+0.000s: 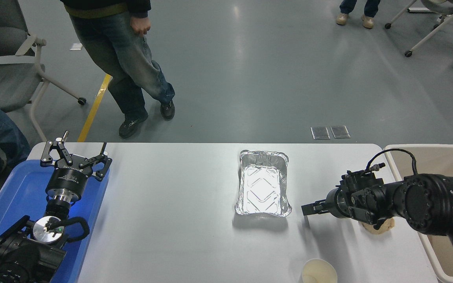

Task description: Pick up paper cup place in dustbin

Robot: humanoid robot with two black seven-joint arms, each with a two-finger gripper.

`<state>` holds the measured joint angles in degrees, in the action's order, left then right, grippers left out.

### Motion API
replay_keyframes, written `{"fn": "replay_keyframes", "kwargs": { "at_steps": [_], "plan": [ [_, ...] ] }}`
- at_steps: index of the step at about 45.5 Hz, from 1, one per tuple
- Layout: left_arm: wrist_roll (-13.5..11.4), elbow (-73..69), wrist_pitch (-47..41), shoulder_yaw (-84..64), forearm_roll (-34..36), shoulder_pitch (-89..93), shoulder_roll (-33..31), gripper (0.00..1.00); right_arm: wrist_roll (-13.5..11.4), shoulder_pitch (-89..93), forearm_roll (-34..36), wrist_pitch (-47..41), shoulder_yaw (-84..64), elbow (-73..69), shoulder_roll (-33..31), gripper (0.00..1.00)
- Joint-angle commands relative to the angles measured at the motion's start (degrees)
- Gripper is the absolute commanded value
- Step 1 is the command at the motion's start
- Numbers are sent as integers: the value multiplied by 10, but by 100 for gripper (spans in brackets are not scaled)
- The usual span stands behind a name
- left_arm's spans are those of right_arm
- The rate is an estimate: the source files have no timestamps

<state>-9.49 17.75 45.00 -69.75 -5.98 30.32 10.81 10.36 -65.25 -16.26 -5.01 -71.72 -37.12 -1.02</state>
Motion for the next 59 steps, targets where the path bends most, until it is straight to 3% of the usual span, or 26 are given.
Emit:
{"fn": "replay_keyframes", "kwargs": {
  "at_steps": [1, 8, 16, 34, 40, 47, 59],
  "plan": [
    [1, 0, 0, 0, 0, 0, 0, 99, 1, 0, 0, 0, -1, -1, -3, 100],
    [0, 0, 0, 0, 0, 0, 0, 99, 6, -10, 0, 0, -1, -8, -6, 100],
    [0, 0, 0, 0, 0, 0, 0, 99, 45, -49, 1, 0, 4, -49, -21, 100],
    [0, 0, 0, 0, 0, 0, 0, 99, 45, -298, 1, -39, 1, -270, -149, 100],
    [-1, 0, 0, 0, 0, 0, 0, 99, 43, -410, -32, -86, 6, -373, -233, 100],
    [0, 0, 0, 0, -1, 0, 0, 99, 42, -525, -69, -149, -7, -471, -289, 100],
    [-1, 0, 0, 0, -1, 0, 0, 99, 43, -720, -70, -350, -9, -567, -296, 100]
  ]
}}
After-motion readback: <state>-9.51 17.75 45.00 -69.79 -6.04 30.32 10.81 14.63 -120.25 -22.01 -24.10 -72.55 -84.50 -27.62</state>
